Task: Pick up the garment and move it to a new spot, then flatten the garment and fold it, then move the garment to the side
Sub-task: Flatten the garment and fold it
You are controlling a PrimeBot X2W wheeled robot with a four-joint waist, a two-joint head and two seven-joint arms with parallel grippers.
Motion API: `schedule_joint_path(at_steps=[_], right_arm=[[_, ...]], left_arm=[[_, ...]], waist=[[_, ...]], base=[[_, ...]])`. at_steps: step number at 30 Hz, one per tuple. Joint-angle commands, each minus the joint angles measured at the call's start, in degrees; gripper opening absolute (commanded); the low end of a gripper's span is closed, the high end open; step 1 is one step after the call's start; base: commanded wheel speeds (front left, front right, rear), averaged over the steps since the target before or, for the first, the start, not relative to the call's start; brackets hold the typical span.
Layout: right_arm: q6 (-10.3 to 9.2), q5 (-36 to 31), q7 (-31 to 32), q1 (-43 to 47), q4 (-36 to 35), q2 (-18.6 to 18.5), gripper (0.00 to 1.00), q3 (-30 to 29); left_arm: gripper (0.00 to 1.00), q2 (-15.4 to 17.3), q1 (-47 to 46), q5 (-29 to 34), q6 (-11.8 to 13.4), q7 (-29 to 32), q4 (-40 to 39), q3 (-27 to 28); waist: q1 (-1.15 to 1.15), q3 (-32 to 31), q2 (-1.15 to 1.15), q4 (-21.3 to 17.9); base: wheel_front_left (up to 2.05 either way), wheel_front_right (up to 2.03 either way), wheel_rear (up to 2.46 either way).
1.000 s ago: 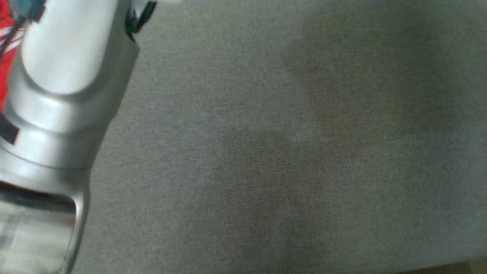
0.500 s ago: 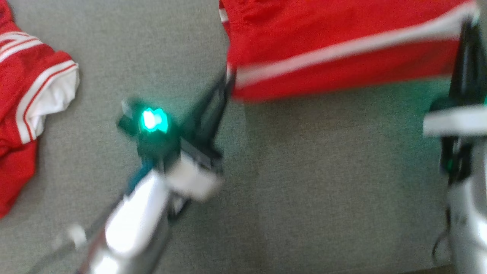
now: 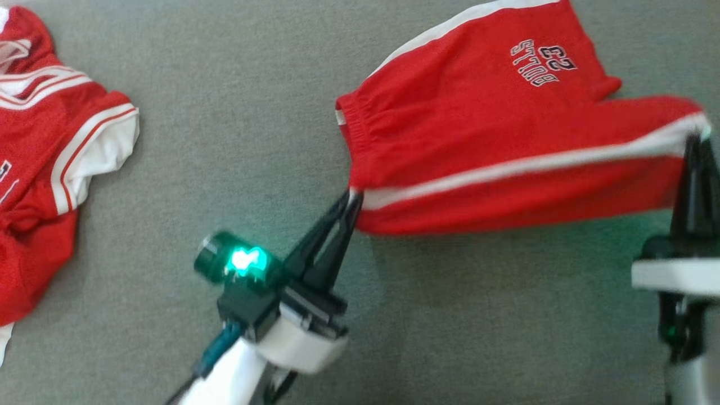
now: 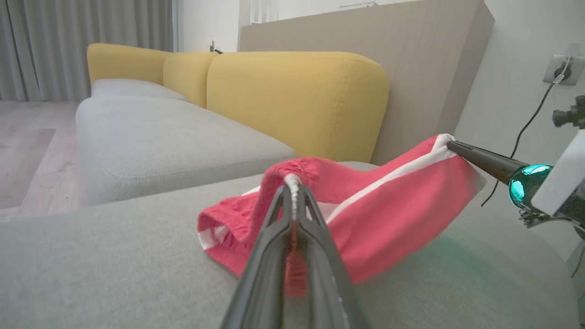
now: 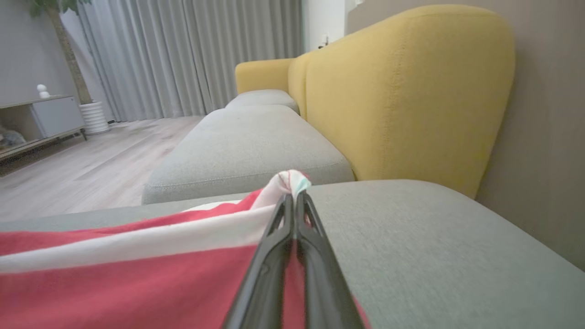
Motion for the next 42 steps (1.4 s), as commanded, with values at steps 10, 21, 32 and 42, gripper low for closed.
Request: schedule_joint_path(at_steps=[10,21,32,42], right_arm=[[-0.04,-1.7,-0.3,-21.1,9.6,-6.3,0.0,2.7],[-0.04,-2.7,-1.1,-35.2,32.0,-10.2,0.14,7.0],[-0.04,-0.7,-1.4,-33.9,37.7,-9.7,1.0,7.5],[-0.04,4.0,0.2,-33.1,42.6,-14.5,1.0,6.1]], left_arm=[[0.0,-3.2,-18.4,-0.5,0.1,-0.1,2.3,3.4],[0.28,-3.5,-26.8,-8.4,1.0,-0.1,15.1,-1.6],[1.0,-3.6,-25.7,-6.1,7.3,-0.1,13.9,-2.0],[1.0,-3.6,-12.5,0.6,14.1,-0.1,0.3,2.2]], waist=[[0.01,6.4,0.0,3.1],[0.01,10.7,0.0,5.2],[0.01,7.3,0.0,5.2],[0.01,4.5,0.0,9.8]], base=[[0.0,0.0,0.0],[0.0,0.0,0.0],[0.0,0.0,0.0],[0.0,0.0,0.0]])
